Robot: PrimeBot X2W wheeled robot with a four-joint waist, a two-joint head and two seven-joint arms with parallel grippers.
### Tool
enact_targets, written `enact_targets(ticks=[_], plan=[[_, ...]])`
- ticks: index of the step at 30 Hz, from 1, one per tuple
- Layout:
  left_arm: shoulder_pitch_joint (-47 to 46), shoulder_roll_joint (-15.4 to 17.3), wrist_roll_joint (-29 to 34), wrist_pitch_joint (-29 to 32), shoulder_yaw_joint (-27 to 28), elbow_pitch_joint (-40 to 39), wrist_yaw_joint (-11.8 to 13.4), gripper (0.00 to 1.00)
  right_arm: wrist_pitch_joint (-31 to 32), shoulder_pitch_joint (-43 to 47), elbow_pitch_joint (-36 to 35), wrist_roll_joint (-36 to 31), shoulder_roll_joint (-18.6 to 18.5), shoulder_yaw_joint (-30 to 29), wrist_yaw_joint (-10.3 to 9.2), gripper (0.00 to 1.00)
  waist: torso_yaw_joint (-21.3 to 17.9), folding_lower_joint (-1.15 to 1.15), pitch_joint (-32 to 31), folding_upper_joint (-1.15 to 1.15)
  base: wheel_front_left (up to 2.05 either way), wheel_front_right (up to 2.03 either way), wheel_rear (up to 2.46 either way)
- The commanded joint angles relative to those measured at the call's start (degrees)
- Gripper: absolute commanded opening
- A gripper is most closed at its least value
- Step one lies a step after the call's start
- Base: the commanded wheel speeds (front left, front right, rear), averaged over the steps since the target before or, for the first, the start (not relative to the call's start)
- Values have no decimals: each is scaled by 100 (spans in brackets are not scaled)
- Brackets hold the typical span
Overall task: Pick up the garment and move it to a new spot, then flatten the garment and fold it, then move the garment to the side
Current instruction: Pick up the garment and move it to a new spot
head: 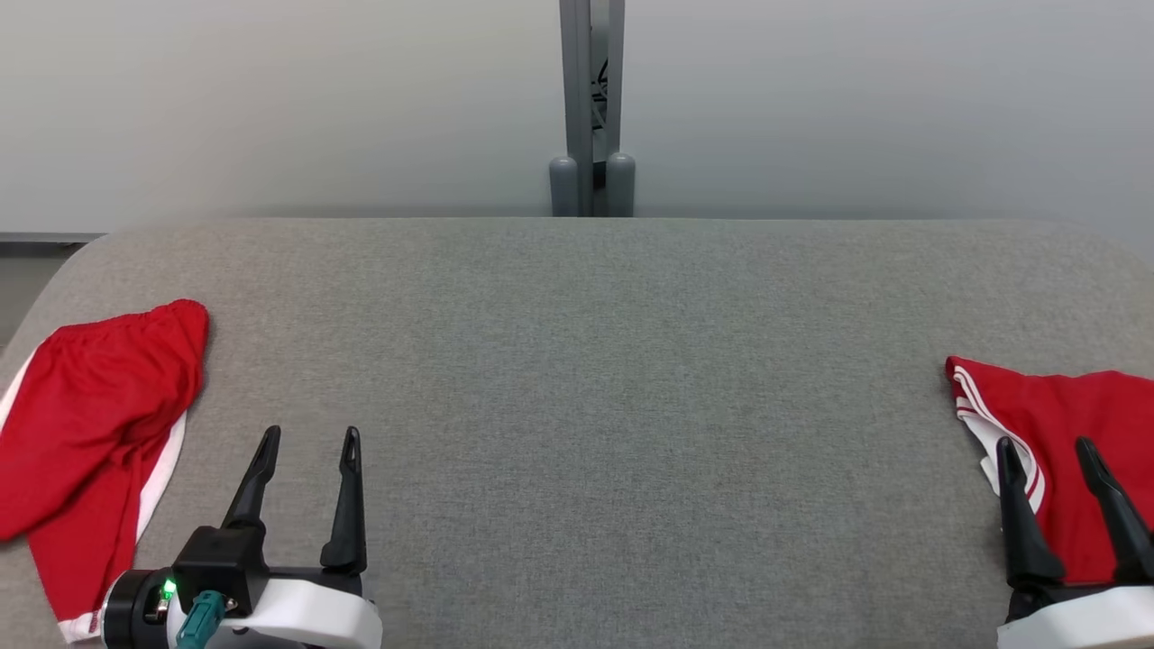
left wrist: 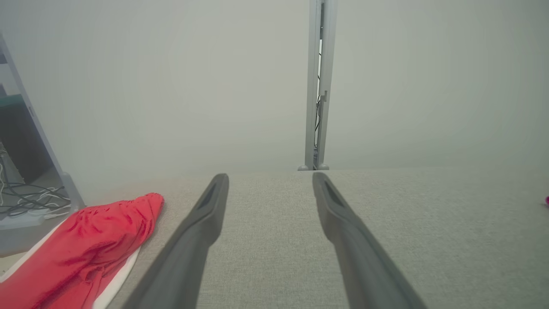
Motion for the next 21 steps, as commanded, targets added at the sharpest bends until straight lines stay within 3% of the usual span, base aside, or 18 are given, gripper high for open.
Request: enact_targets(ticks=[1, 14, 21], plan=[[-111, 26, -28, -40, 0, 15, -3, 100, 0, 106, -24, 39, -13, -48, -1, 100, 178, 0, -39, 0, 0, 0, 0], [-230, -1, -141, -118, 69, 51, 24, 100, 5, 34, -225, 163, -16, 335, 0, 100, 1640, 0, -70, 0, 0, 0, 0], [-111, 56, -221, -150, 152, 31, 59, 100, -55, -13, -168, 263, -16, 574, 0, 100, 2139, 0, -104, 0, 0, 0, 0]])
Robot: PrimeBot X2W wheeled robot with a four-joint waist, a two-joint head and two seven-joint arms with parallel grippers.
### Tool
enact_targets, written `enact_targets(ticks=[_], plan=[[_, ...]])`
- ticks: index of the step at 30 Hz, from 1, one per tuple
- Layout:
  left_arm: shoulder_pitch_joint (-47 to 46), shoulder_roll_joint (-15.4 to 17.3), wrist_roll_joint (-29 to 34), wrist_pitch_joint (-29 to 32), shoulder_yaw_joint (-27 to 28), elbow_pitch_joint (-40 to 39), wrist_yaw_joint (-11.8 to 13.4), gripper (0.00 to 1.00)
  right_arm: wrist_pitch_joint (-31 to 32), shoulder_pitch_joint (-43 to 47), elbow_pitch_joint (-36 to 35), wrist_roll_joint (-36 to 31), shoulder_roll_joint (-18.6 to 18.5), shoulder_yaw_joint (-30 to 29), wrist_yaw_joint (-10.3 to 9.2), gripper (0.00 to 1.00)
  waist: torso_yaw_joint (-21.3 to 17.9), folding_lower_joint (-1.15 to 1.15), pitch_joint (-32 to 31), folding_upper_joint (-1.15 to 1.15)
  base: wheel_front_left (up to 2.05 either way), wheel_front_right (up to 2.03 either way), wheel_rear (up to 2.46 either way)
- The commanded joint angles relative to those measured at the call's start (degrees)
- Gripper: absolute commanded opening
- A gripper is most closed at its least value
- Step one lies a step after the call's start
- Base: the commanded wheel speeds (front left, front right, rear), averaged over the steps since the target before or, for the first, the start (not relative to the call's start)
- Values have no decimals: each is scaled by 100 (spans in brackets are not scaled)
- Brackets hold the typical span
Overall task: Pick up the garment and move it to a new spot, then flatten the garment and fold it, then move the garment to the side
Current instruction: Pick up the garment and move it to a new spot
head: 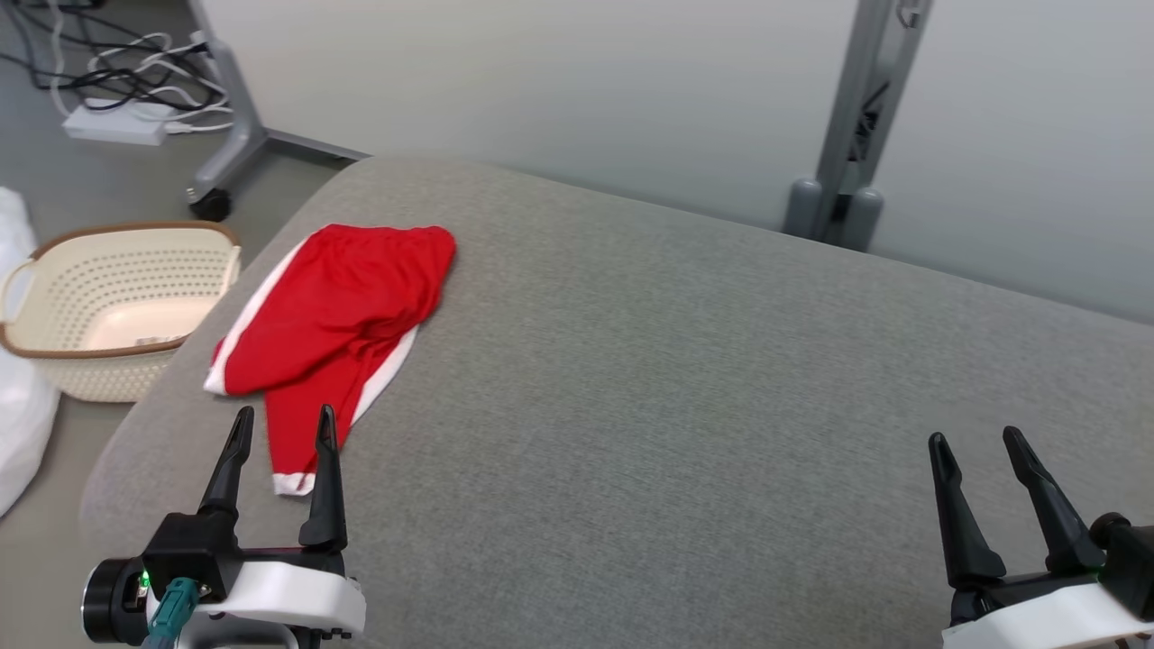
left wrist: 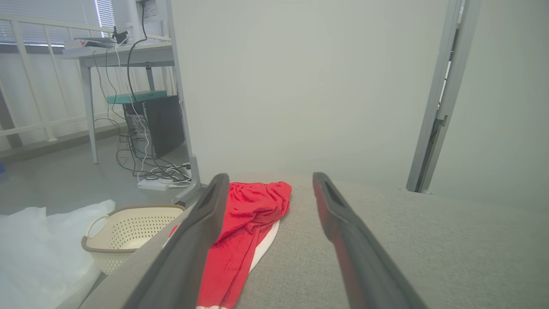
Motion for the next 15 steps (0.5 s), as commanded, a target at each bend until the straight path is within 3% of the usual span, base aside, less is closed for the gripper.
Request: enact_targets(ticks=[1, 15], plan=[[67, 51, -36, -27, 20, -17, 23, 100, -41, -37, 16, 38, -20, 30, 1, 100, 234, 0, -22, 0, 0, 0, 0], [41, 9, -80, -66, -17, 14, 58, 100, -38, -37, 99, 69, -20, 76, 1, 100, 262, 0, -37, 0, 0, 0, 0]])
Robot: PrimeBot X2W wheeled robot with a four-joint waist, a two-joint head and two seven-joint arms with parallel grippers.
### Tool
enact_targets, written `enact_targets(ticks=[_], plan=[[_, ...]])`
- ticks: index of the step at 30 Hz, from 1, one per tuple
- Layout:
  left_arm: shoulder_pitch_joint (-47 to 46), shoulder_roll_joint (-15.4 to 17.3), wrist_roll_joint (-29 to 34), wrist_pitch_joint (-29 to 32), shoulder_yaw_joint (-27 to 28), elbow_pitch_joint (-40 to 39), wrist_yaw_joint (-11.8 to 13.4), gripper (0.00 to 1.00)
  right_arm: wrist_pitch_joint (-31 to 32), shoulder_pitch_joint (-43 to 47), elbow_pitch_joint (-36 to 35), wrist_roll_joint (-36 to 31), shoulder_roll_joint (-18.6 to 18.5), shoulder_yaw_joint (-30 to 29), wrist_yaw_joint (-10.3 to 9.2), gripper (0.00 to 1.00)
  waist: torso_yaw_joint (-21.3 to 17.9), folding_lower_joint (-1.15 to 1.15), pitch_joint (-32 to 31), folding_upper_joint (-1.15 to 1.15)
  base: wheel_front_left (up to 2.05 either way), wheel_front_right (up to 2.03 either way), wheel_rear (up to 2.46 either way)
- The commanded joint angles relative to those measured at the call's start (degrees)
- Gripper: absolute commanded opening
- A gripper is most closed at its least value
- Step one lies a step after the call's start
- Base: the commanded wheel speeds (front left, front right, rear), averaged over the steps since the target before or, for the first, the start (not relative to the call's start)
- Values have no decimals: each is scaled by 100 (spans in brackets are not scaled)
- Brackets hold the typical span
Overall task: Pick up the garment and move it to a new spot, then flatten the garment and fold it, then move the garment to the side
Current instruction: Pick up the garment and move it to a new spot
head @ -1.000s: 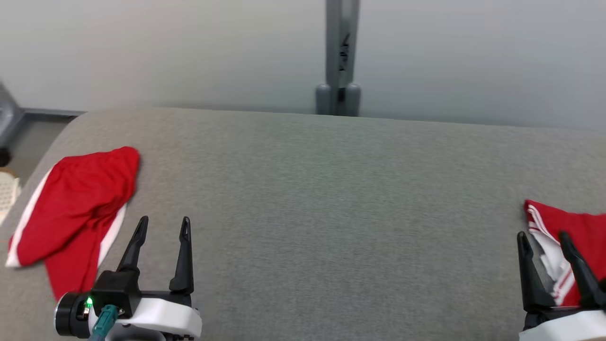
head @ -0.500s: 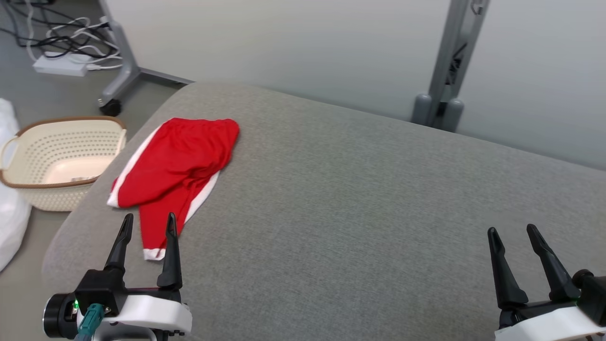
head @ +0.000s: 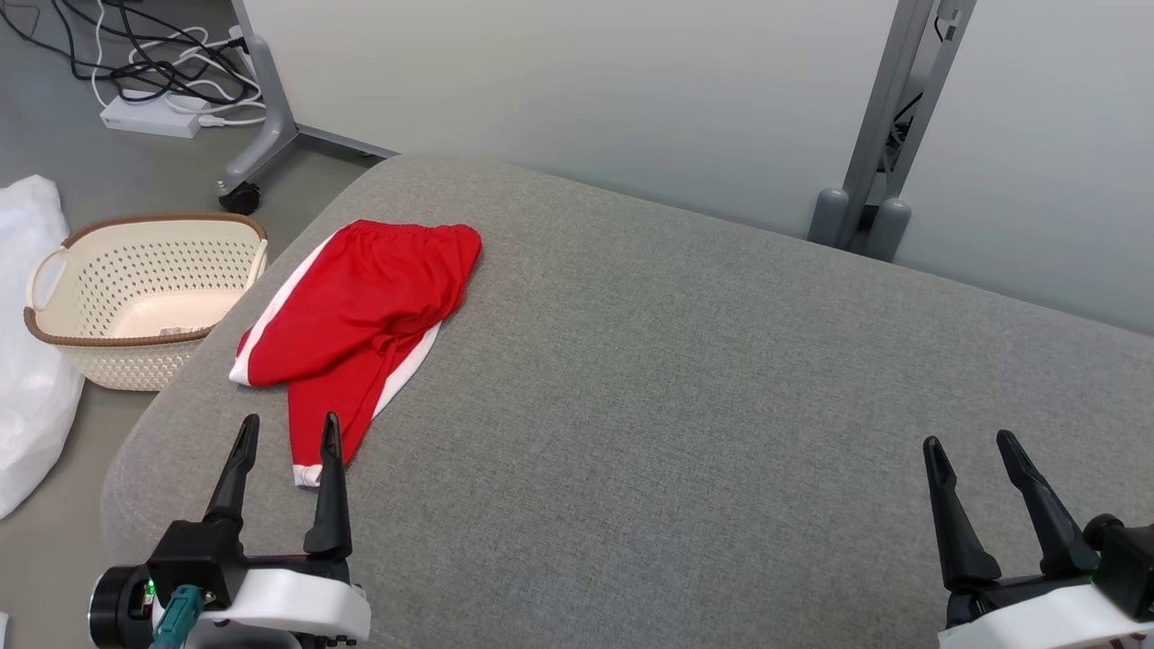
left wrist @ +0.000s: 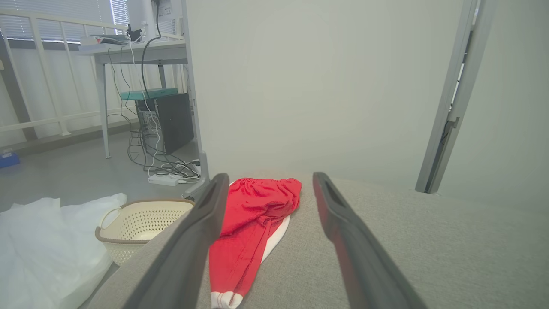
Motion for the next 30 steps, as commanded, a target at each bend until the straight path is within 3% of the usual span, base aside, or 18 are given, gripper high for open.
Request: enact_targets(ticks=[1, 10, 17, 25, 30], plan=[[-27, 26, -36, -18, 8, 4, 31, 100, -15, -27, 24, 42, -20, -6, 1, 100, -7, 0, -3, 0, 0, 0, 0], [-303, 118, -34, 39, 70, -108, 55, 100, 15, -25, 8, 97, -19, 7, 1, 100, -43, 0, -31, 0, 0, 0, 0], [-1273, 440, -32, 248, 328, 21, -13, 100, 107, -90, -71, 40, -20, 79, 1, 100, -334, 0, 53, 0, 0, 0, 0], [-2300, 714, -465, 789, 509, 2213, -468, 100, 234, -264, -210, -72, -26, 145, 1, 100, -1072, 0, 478, 0, 0, 0, 0], [-2608, 672, -787, 994, 649, 3720, -652, 100, 260, -289, -241, -65, -22, 65, 1, 100, -1358, 0, 785, 0, 0, 0, 0]])
